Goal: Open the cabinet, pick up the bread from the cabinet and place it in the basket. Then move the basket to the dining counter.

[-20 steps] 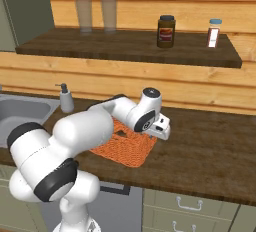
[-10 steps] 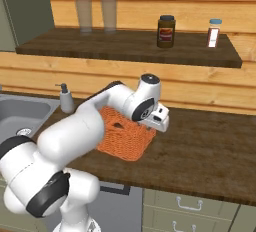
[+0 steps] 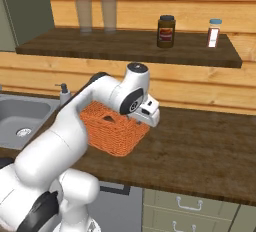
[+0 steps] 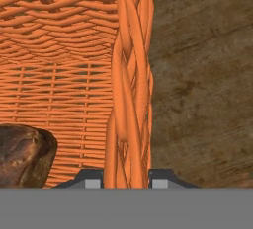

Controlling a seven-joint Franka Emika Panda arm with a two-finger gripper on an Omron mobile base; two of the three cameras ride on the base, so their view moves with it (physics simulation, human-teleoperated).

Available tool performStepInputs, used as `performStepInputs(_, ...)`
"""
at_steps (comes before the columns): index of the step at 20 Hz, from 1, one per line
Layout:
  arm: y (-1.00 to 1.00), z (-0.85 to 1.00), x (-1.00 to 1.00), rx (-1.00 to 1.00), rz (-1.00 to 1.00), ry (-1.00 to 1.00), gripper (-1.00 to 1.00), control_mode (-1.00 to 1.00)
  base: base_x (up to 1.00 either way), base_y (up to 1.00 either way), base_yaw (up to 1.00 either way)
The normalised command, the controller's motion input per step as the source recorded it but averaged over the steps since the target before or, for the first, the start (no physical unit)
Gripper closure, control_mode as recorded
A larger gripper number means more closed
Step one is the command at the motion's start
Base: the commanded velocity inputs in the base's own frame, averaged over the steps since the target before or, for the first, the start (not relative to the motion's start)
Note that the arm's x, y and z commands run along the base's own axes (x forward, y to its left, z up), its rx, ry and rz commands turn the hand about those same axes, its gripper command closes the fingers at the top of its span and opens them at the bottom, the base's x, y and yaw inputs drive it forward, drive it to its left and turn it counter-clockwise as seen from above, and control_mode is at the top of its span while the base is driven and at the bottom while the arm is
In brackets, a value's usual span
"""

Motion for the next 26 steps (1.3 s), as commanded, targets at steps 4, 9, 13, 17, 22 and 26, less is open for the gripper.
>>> performStepInputs(4,0.18,0.31,-0.22,0.00,-0.02,-0.09,1.00,-1.00,0.00,0.00,0.00)
performStepInputs(9,0.22,0.25,-0.02,0.00,0.00,-0.05,1.00,-1.00,0.00,0.00,0.00)
performStepInputs(13,0.10,0.22,0.00,0.00,0.00,0.00,1.00,-1.00,0.00,0.00,0.00)
performStepInputs(17,0.00,0.10,0.00,0.00,0.01,0.00,1.00,1.00,0.00,0.00,0.01)
performStepInputs(22,0.00,0.00,0.00,0.00,0.00,0.00,1.00,1.00,-0.67,0.01,0.01)
performStepInputs(26,0.00,0.00,0.00,0.00,0.00,0.00,1.00,1.00,-1.00,0.29,0.22)
